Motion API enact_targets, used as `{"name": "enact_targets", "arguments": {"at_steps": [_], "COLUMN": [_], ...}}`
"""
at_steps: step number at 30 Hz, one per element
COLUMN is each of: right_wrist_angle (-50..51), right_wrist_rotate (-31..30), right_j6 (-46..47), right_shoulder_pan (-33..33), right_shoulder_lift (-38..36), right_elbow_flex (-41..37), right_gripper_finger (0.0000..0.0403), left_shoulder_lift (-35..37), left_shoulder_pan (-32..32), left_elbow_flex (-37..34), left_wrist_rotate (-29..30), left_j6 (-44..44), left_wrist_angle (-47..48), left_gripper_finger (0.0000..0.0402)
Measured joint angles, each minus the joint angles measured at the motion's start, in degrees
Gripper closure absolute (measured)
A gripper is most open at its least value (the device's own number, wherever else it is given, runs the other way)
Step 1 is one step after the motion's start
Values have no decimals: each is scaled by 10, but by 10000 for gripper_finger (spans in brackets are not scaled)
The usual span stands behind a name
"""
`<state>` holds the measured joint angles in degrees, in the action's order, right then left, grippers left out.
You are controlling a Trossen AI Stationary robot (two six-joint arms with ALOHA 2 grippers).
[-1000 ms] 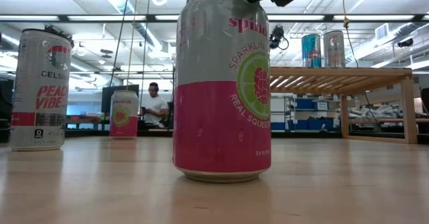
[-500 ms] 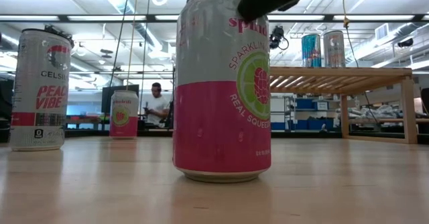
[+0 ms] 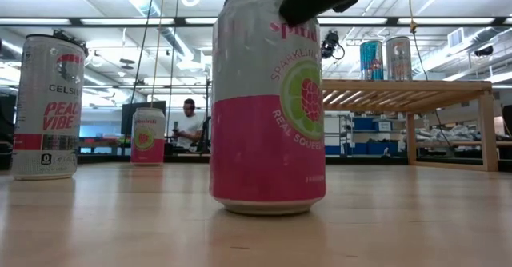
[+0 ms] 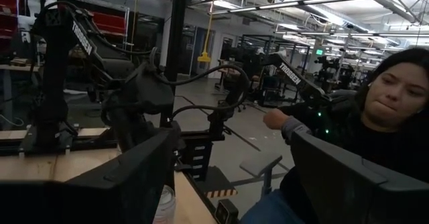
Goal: Place canned beverage on shelf
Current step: Put the bottom pink-white soda can on the shelf
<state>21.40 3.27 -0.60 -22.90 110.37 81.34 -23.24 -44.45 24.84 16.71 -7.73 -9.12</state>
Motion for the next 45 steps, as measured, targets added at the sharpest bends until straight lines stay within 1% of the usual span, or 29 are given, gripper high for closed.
{"name": "enact_targets", "arguments": {"at_steps": [2, 4, 7, 12, 17, 25, 32, 37, 43, 45], "right_wrist_angle": [21, 52, 90, 110, 138, 209, 259, 298, 313, 318], "right_wrist_rotate": [11, 7, -2, -14, -62, -106, -115, -144, -145, -135], "right_j6": [22, 35, 38, 30, 6, 4, 4, -4, -27, -43], "right_shoulder_pan": [6, 11, 19, 37, 65, 135, 201, 251, 324, 351], "right_shoulder_lift": [-3, -3, -6, -20, -62, -168, -252, -297, -332, -338], "right_elbow_flex": [7, 23, 47, 77, 99, 103, 103, 103, 103, 103], "right_gripper_finger": [94, 94, 94, 94, 94, 93, 93, 93, 93, 93], "left_shoulder_lift": [0, 0, 0, 0, 0, 0, 0, 0, 0, 0], "left_shoulder_pan": [0, 0, 0, 0, 0, 0, 0, 0, 0, 0], "left_elbow_flex": [0, 0, 0, 0, 0, 0, 0, 0, 0, 0], "left_wrist_rotate": [0, 0, 0, 0, 0, 0, 0, 0, 0, 0], "left_j6": [0, 0, 0, 0, -2, -2, -2, -1, 0, 0], "left_wrist_angle": [0, 0, -1, -1, 0, 0, 0, 0, 0, 0], "left_gripper_finger": [86, 86, 86, 86, 86, 86, 86, 86, 86, 86]}}
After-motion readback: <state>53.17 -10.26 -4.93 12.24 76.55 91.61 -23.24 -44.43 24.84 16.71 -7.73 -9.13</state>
